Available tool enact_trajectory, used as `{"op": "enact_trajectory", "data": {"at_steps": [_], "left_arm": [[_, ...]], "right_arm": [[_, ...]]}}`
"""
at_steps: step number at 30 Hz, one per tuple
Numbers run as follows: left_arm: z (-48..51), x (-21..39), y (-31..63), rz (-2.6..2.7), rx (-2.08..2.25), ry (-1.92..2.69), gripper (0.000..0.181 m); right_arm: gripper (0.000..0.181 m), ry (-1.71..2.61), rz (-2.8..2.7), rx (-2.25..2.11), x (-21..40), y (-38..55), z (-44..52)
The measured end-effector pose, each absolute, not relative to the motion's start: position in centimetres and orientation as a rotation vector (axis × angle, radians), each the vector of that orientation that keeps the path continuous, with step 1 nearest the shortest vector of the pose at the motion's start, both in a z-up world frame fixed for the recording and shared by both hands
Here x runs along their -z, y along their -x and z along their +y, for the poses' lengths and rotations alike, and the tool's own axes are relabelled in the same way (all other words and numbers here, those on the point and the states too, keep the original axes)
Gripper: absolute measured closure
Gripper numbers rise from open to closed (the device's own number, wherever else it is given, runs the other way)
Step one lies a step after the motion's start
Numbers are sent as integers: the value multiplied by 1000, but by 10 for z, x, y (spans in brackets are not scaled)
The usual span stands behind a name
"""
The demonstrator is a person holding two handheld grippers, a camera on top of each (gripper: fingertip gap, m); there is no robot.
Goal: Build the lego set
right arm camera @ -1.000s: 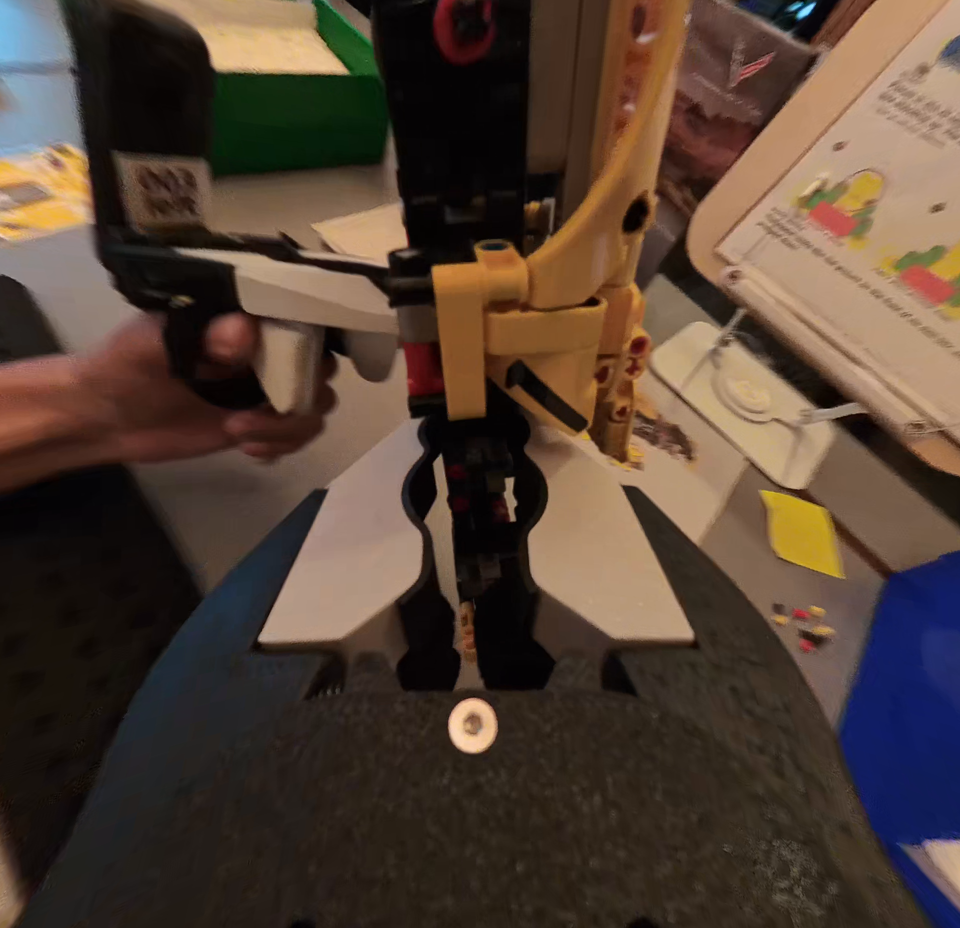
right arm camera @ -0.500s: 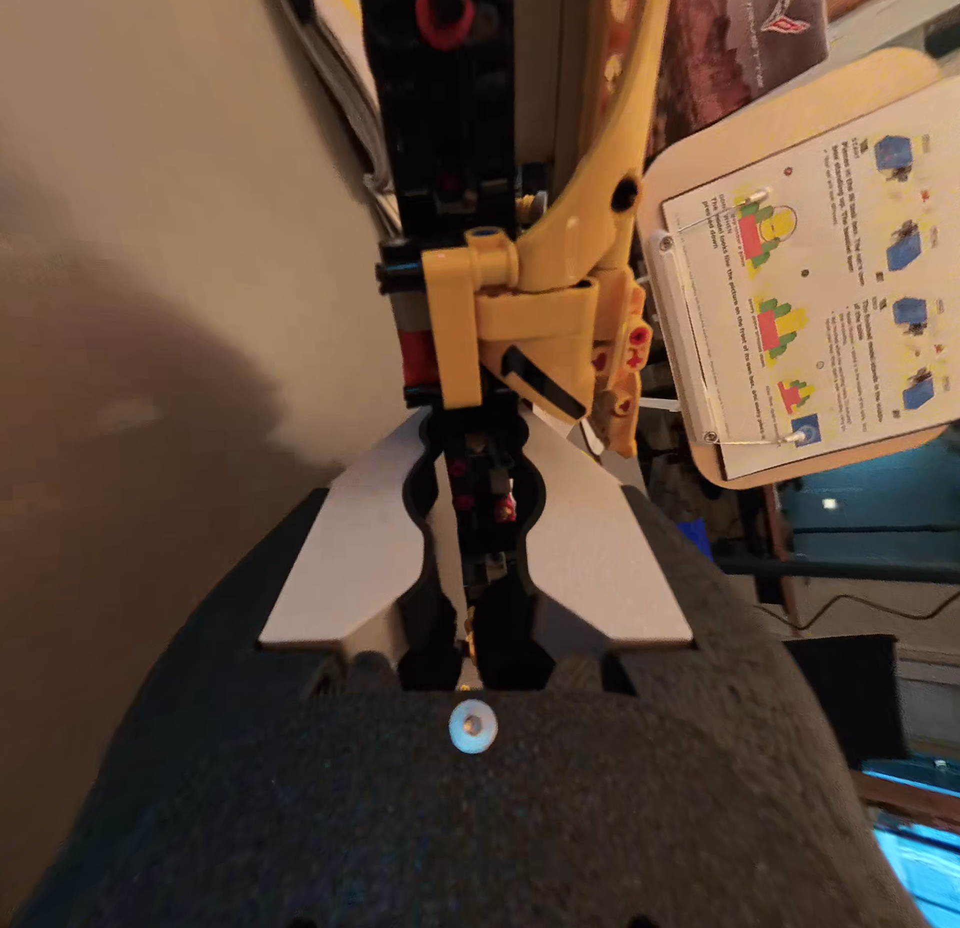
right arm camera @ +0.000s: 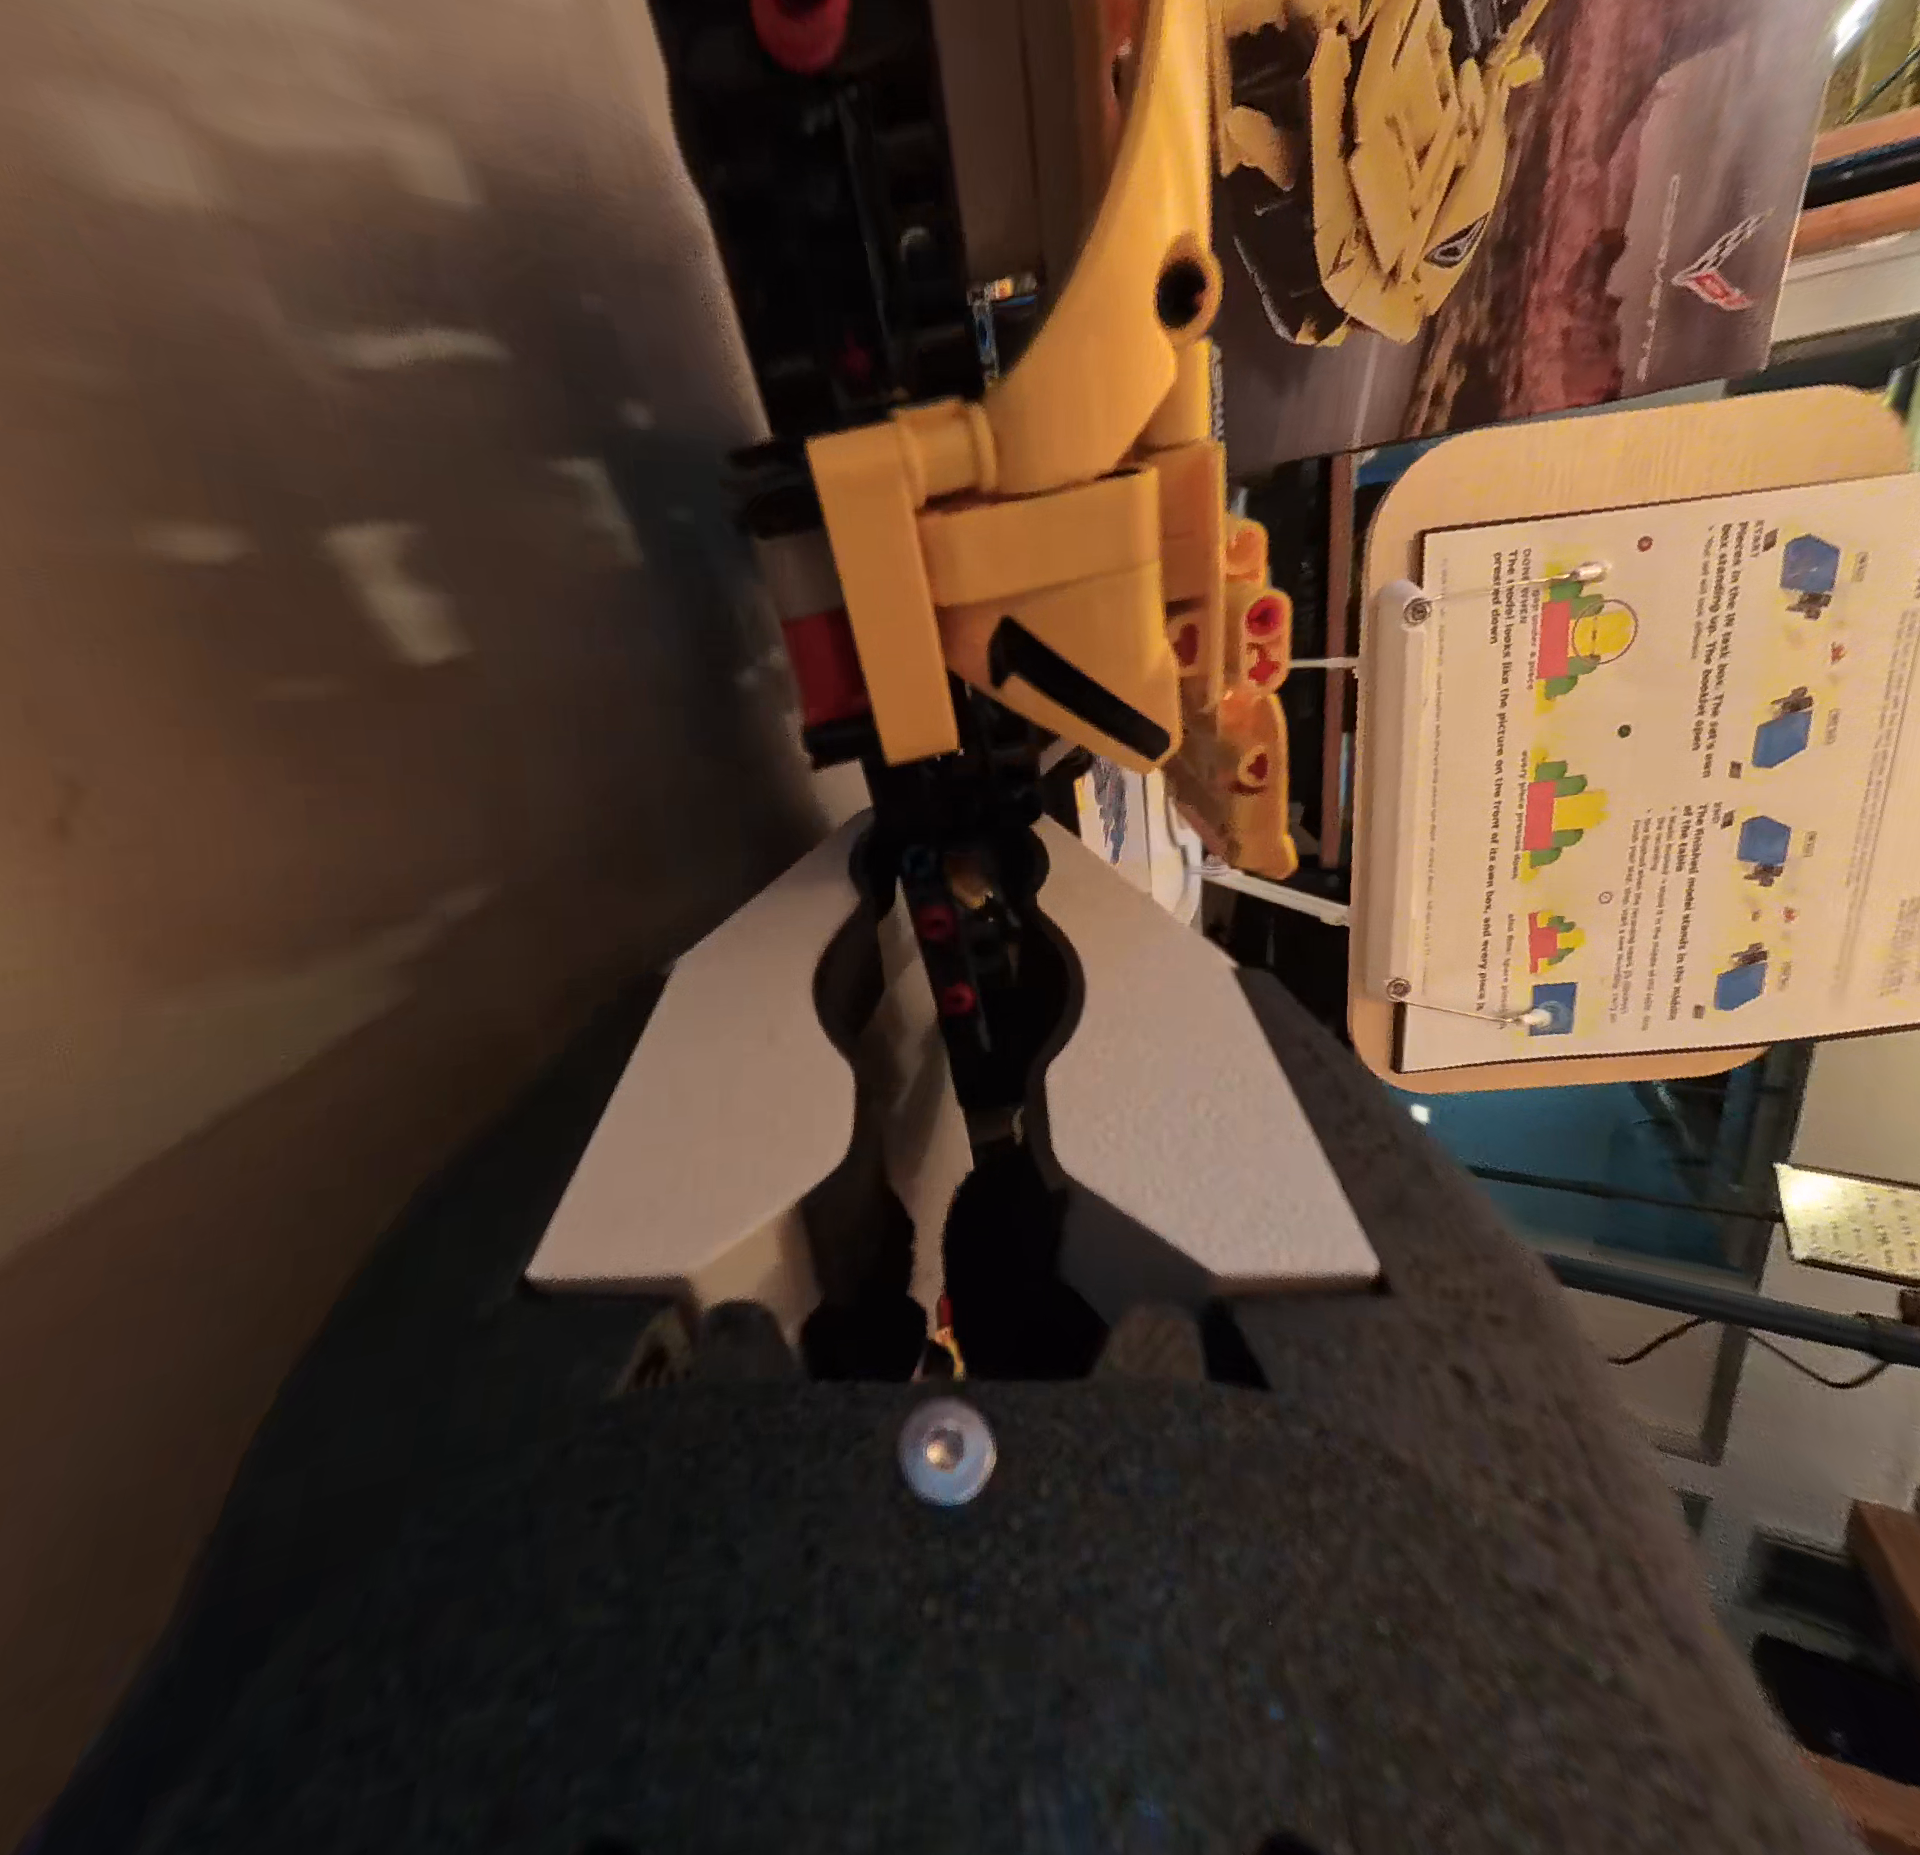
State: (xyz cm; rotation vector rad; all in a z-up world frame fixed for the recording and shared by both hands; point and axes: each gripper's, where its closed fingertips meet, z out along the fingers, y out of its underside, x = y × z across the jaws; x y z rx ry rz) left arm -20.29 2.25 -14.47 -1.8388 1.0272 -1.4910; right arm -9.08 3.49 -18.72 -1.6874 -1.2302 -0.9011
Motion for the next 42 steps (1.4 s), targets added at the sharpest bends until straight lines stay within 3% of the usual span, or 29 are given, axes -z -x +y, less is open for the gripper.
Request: {"op": "enact_trajectory", "data": {"at_steps": [6, 14, 27, 31, 42], "left_arm": [[10, 168, 202, 1151, 1422, 1877, 119], [0, 163, 198, 1282, 1310, 1735, 133], [12, 168, 197, 1325, 1085, 1661, 138], [6, 163, 202, 1349, 1090, 1636, 155], [2, 173, 198, 1427, 1129, 1667, 146]], "right_arm": [[162, 1587, -1265, 979, 193, 89, 33], [164, 1469, -1285, 1049, 198, 86, 37], [162, 1460, -1349, 1096, 209, 86, 41], [162, 1480, -1382, 1099, 209, 85, 41], [162, 1436, -1435, 1134, 207, 84, 42]]}}
